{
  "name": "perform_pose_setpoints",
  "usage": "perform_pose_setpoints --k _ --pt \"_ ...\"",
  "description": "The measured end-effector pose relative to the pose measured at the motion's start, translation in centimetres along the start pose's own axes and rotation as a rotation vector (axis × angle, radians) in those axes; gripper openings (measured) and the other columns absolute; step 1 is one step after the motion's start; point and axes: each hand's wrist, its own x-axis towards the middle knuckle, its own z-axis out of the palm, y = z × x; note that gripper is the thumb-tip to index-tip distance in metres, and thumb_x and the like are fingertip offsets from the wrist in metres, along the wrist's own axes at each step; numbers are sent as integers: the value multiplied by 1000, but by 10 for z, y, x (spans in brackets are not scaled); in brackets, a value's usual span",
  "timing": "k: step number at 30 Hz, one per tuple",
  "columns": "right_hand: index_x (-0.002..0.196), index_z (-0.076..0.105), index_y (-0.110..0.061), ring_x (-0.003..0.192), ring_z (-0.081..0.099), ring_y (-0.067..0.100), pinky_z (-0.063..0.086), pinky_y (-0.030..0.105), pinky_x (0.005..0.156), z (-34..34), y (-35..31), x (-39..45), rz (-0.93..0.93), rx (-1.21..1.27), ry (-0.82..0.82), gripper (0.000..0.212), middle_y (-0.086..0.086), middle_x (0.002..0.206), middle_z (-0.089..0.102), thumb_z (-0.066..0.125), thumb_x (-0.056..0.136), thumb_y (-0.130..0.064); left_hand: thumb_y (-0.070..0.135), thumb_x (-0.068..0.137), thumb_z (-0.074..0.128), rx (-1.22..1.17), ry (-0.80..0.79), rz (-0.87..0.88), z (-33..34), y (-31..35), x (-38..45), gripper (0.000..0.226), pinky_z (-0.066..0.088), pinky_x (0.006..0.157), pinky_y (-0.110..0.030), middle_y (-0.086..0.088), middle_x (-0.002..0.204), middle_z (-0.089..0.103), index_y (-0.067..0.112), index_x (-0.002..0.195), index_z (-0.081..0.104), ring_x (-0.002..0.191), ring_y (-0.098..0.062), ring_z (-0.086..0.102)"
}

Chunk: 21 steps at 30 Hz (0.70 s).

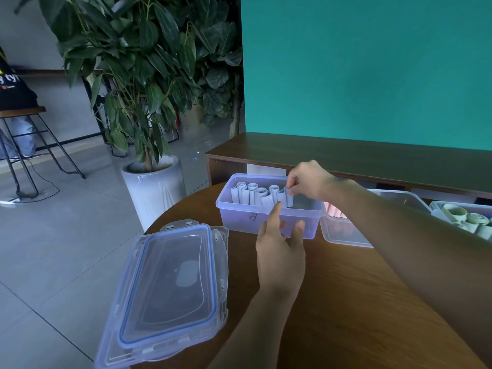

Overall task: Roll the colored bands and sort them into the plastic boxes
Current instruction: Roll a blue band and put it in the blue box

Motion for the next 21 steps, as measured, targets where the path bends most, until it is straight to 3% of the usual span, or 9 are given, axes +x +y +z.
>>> perform_pose_setpoints --k 7,17,21 --pt "102 72 -14 98 66 26 54 38 94 1 -5 2 9 -43 -10 17 8 105 70 78 87 -11 47 95 59 2 -2 2 -1 0 1 62 52 95 -25 10 143 52 37 151 35 124 -6 53" --pt "99 68 -13 94 65 28 56 40 89 5 -4 1 27 -7 20 24 9 101 69 84 81 -10 46 96 59 -21 -8 0 0 -1 1 61 51 93 -22 10 143 51 38 151 34 124 -6 52" --pt "100 69 -11 93 66 28 56 40 89 2 -4 1 27 -14 4 27 9 100 69 85 79 -11 46 95 60 -22 2 6 1 -2 1 62 53 97 -27 11 142 52 38 151 36 125 -6 52"
